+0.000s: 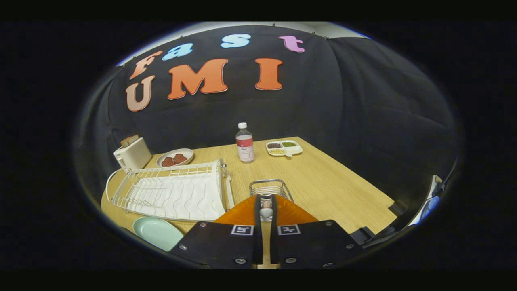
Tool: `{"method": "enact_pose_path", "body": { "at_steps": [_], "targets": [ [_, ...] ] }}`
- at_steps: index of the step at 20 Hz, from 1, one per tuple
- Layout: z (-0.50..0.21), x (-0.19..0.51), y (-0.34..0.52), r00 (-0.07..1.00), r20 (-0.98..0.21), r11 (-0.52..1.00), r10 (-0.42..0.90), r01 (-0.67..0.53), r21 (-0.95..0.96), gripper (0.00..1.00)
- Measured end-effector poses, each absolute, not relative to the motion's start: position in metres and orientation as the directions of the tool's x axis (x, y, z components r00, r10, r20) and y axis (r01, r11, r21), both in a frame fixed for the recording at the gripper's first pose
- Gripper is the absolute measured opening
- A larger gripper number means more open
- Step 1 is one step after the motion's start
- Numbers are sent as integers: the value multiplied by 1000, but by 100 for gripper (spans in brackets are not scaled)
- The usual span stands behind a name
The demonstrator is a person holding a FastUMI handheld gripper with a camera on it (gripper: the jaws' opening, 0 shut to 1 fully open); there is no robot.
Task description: Take the plate from the dish rack, then take the spoon from the basket and place it into the plate.
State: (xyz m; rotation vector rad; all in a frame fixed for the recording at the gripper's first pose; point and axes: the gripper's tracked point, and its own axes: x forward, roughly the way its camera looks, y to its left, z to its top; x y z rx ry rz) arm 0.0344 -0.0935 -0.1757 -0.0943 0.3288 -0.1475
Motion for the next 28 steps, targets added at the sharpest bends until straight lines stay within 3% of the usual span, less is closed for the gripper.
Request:
{"method": "enact_pose_path", "body": {
  "at_steps": [11, 18, 28],
  "targets": [
    [-112, -8, -67, 958, -209, 980, -196, 184, -73, 7],
    [-86, -39, -16, 978, -172, 992, -118, 109, -64, 7],
    [-101, -90, 68, 984, -180, 997, 5, -18, -69, 7]
  ]
}}
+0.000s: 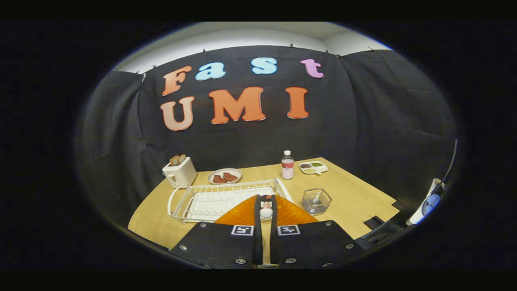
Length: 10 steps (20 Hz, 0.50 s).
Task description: Take the plate from the dish rack, then take the spoon from the basket and place it into the plate.
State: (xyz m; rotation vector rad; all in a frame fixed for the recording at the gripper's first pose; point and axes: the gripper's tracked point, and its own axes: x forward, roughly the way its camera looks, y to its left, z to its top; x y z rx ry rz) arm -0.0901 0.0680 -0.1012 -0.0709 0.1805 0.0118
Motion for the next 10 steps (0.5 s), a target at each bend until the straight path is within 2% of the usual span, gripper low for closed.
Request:
{"method": "enact_pose_path", "body": {
  "at_steps": [10],
  "targets": [
    [-140, -111, 131, 961, -248, 986, 123, -145, -76, 7]
  ]
}}
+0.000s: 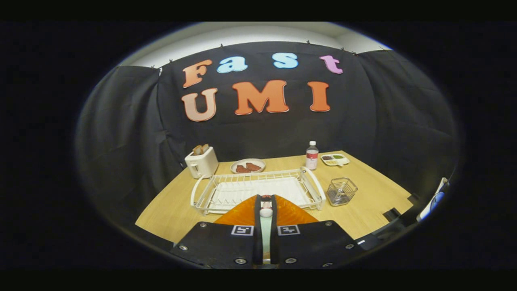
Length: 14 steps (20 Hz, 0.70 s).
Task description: Take the plate from the dish rack, then take the spoon from the basket and place it into the plate.
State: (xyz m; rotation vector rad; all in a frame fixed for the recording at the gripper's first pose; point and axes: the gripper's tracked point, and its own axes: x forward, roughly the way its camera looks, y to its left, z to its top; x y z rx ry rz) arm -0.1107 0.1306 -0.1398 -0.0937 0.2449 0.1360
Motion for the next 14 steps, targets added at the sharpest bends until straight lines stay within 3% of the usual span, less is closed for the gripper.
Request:
{"method": "enact_pose_path", "body": {
  "at_steps": [14],
  "targets": [
    [-220, -117, 164, 893, -401, 957, 202, -268, -114, 7]
  ]
}}
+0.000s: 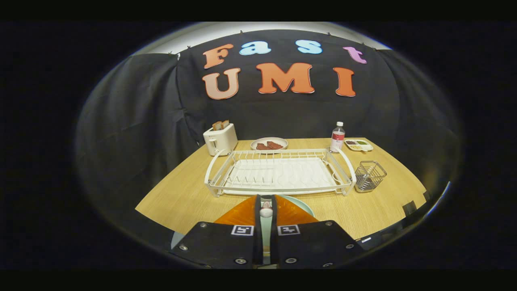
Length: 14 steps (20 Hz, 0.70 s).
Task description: Take the plate from the dish rack, then take the spoon from the basket and place it into the plate.
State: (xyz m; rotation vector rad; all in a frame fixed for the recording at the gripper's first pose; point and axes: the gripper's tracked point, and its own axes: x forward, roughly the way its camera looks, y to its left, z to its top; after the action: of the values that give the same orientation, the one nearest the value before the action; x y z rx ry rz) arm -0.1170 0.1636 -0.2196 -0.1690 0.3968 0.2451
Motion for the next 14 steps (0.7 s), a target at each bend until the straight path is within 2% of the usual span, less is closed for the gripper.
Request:
{"method": "enact_pose_path", "body": {
  "at_steps": [7, 10, 14],
  "targets": [
    [-267, -102, 164, 852, -488, 944, 189, -295, -150, 7],
    [-269, -96, 165, 856, -477, 937, 199, -308, -162, 7],
    [-300, -94, 150, 808, -571, 936, 144, -299, -187, 16]
  ]
}}
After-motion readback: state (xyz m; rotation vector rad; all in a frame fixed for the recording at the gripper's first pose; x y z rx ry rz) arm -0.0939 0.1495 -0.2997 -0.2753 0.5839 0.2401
